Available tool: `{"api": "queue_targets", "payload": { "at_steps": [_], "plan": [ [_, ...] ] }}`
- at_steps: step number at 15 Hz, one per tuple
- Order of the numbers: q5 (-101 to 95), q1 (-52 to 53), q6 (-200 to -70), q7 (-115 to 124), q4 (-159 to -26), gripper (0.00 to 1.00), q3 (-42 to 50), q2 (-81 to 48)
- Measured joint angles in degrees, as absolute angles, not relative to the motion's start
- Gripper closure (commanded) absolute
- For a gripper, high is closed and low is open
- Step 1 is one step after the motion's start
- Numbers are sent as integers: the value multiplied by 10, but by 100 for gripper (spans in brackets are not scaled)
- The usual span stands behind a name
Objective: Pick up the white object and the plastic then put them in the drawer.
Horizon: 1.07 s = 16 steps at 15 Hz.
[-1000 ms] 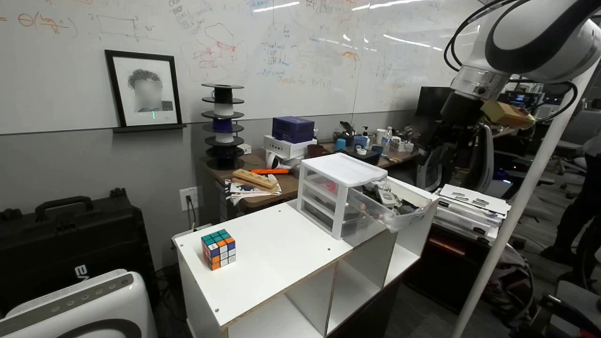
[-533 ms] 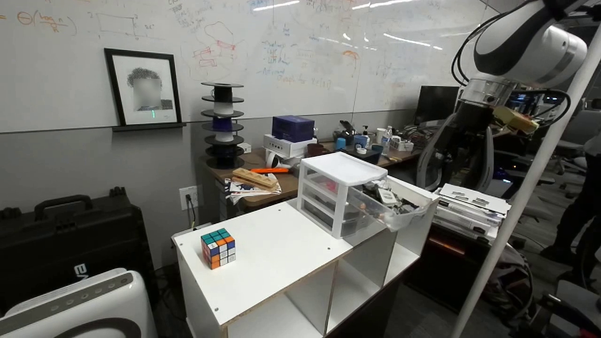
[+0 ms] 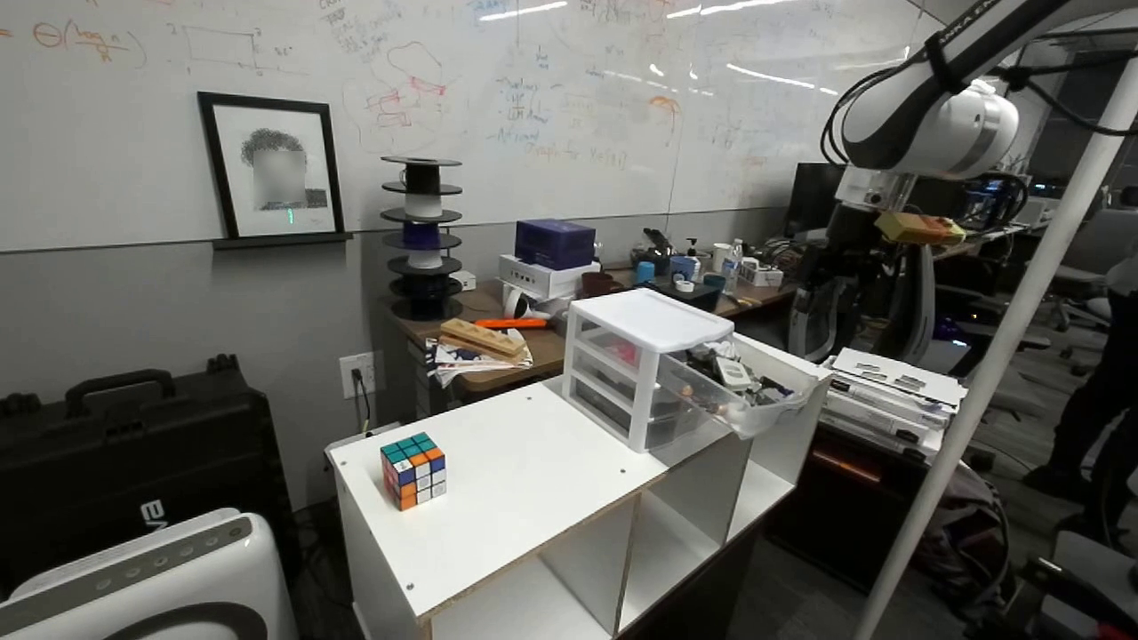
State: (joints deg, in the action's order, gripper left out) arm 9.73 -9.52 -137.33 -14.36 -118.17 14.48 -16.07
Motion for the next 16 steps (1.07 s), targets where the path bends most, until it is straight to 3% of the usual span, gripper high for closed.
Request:
{"api": "queue_targets", "payload": {
  "at_steps": [16],
  "plan": [
    [33,-137,-1417,-52,-857,0,115,-465]
  ]
}}
